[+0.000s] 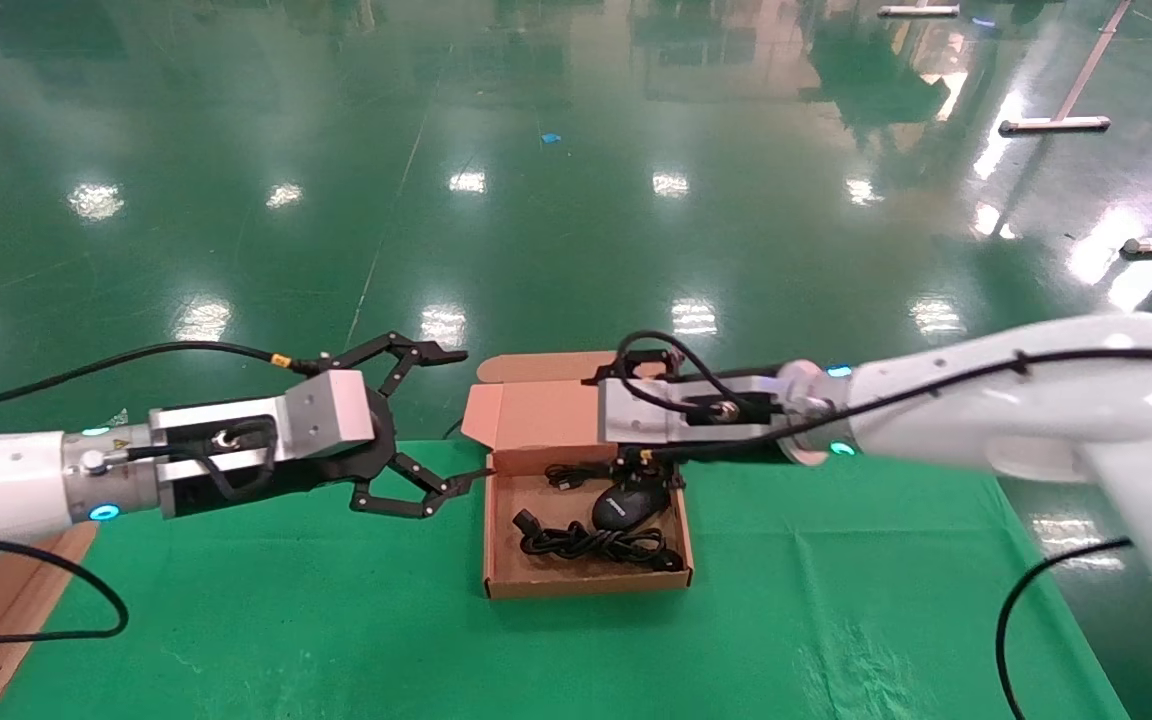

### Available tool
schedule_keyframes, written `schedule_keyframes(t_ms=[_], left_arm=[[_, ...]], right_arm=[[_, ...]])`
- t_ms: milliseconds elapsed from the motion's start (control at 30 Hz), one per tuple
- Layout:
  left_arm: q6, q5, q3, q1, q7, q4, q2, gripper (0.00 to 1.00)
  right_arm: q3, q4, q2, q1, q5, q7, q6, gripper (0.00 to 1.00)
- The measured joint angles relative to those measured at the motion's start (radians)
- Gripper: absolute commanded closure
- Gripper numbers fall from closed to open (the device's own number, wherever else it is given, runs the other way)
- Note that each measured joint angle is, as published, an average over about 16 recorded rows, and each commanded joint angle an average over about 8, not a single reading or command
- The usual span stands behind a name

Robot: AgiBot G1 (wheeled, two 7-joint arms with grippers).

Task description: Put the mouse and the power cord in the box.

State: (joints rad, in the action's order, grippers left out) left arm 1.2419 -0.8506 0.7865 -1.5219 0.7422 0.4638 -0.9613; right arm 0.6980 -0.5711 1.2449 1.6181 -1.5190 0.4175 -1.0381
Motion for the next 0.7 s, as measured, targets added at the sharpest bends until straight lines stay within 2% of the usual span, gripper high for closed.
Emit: schedule_keyframes(t_ms=[700], left_arm=[[0.107,0.051,-0.214,0.189,-0.393,0.347,0.148,0.0]], right_arm=[[-0.177,-0.301,-0.268,-0.23,0.333,-0.256,-0.193,0.0]])
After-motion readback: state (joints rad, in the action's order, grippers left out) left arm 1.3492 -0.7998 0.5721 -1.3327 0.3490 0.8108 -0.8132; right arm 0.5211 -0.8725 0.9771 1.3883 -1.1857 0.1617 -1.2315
